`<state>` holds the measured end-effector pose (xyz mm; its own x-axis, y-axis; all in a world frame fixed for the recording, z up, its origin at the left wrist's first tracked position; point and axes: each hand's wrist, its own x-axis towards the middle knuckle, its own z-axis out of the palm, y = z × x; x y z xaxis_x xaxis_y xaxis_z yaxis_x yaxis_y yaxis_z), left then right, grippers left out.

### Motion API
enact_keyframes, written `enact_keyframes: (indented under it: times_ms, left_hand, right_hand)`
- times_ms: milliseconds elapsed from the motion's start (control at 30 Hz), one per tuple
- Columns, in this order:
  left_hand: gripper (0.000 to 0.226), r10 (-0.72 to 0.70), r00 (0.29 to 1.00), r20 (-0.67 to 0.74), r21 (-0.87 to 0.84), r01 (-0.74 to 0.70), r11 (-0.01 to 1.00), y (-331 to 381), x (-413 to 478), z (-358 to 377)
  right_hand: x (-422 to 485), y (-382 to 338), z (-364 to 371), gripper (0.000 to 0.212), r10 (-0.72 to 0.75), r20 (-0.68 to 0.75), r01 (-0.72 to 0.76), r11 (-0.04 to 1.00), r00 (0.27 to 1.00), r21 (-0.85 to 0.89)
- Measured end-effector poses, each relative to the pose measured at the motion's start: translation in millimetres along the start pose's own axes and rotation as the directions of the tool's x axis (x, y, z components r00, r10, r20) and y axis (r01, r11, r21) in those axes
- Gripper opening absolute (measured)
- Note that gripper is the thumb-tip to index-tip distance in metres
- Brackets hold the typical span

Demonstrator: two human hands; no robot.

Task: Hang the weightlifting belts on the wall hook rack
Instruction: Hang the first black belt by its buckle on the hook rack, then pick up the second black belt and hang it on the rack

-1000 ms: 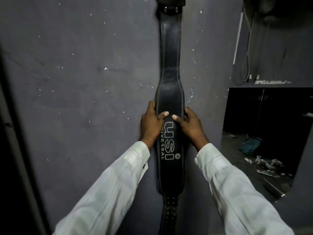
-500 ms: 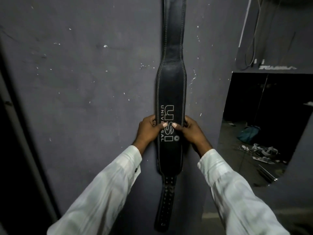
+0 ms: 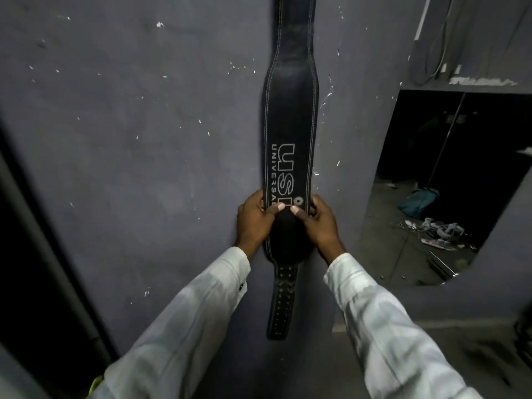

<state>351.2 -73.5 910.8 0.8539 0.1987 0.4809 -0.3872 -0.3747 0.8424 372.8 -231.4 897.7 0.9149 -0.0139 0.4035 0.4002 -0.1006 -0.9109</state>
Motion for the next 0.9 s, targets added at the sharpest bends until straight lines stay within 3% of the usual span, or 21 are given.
enact_keyframes:
  times_ms: [100,167,300,433,533,633,733,833,900]
  left_hand:
    - [0.028,-0.067,0.984,0.165,-0.044,0.075,0.996,-17.6,-17.3,-2.2]
    - [0.025,-0.125,0.971,0.202,0.015,0.124,0.992,-31.6,-29.4,0.9]
    - [0.01,-0.129,0.987,0.098,0.118,0.118,0.986,-41.7,-30.8,8.6]
    - [0.027,-0.17,0.98,0.108,0.096,0.16,0.982,-58.7,-38.7,11.8]
    - [0.042,-0.283,0.952,0.115,0.133,0.267,0.954,-89.6,-53.6,14.9]
    - [0.031,-0.438,0.886,0.152,0.115,0.424,0.898,-110.0,-84.7,19.7]
    - [0.018,-0.525,0.824,0.214,0.073,0.522,0.85,-118.7,-127.2,20.5]
    - [0.013,-0.696,0.66,0.283,0.008,0.724,0.689,-151.9,-175.5,17.4]
    - [0.016,-0.784,0.538,0.311,0.013,0.822,0.569,-186.1,-215.9,13.8]
  right_hand:
    - [-14.4,23.0,-5.9,0.038,0.084,0.106,-0.08,0.996,0.991,-0.039]
    - [-25.4,43.2,-5.7,0.048,0.106,0.11,-0.096,0.991,0.988,-0.094]
    - [-21.8,52.9,-2.5,0.043,0.07,0.06,-0.06,0.987,0.996,-0.148]
    - [-31.3,68.1,-5.9,0.04,0.148,0.088,-0.134,0.98,0.985,-0.147]
    - [-45.9,82.6,-0.9,0.021,0.219,0.011,-0.215,0.965,0.976,-0.152]
    - [-65.3,105.8,7.8,0.029,0.347,-0.088,-0.355,0.93,0.934,-0.093]
    - [-107.1,141.4,16.5,0.055,0.512,-0.037,-0.514,0.853,0.858,-0.089]
    - [-163.5,158.5,20.7,0.067,0.663,0.081,-0.653,0.748,0.744,-0.119]
    - [-205.5,172.9,25.2,0.06,0.737,0.118,-0.729,0.676,0.666,-0.105]
